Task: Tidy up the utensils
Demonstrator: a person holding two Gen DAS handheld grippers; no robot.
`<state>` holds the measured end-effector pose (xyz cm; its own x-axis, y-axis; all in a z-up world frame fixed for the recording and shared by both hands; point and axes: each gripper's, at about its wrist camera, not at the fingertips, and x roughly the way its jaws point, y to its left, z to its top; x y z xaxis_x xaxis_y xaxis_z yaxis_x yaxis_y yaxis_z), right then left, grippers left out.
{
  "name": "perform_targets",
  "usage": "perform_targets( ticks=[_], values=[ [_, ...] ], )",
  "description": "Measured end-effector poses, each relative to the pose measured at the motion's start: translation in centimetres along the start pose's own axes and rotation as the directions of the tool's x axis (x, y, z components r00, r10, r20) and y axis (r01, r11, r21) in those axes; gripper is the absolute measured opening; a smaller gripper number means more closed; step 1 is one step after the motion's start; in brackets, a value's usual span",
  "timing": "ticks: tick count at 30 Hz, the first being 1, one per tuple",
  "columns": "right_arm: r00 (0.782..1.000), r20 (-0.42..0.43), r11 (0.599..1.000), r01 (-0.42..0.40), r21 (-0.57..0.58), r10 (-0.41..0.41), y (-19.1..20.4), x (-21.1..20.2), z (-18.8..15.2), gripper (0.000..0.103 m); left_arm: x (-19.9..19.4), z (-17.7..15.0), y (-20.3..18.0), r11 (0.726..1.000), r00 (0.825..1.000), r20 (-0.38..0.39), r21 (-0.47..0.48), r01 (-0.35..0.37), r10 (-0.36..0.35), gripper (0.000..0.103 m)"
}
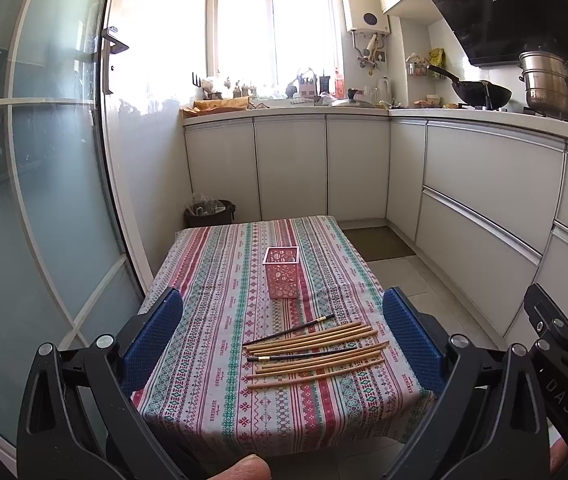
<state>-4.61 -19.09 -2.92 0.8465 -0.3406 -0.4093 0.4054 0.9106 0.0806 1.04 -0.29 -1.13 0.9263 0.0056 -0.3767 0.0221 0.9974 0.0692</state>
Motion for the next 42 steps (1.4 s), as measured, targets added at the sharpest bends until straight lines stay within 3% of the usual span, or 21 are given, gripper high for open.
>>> perform_targets(
  ticks=[36,38,40,42],
  values=[
    [1.000,-0.030,1.000,-0.009,-0.002,0.009,0.3,1.3,-0.4,0.096,1.4,-0.3,0.5,1.000,0.999,-0.039,0.000,0.006,-0.006,0.096],
    [0.998,-0.044,0.999,-0.038,0.027,0.039,0.1,1.9,0.0,0.096,2.2,-0.1,0.8,0.999,0.998,-0.058,-0.010,0.032,-0.033,0.096],
    [0.990,-0.086,0.990,-0.103,0.099,0.111,-0.6,3.3,0.4,0.096,3.6,0.5,1.4,0.994,0.989,-0.095,-0.030,0.110,-0.112,0.096],
    [0.966,-0.160,0.966,-0.169,0.197,0.202,-1.5,5.8,0.7,0.096,6.1,1.5,2.4,0.965,0.954,-0.147,-0.073,0.253,-0.261,0.096]
  ],
)
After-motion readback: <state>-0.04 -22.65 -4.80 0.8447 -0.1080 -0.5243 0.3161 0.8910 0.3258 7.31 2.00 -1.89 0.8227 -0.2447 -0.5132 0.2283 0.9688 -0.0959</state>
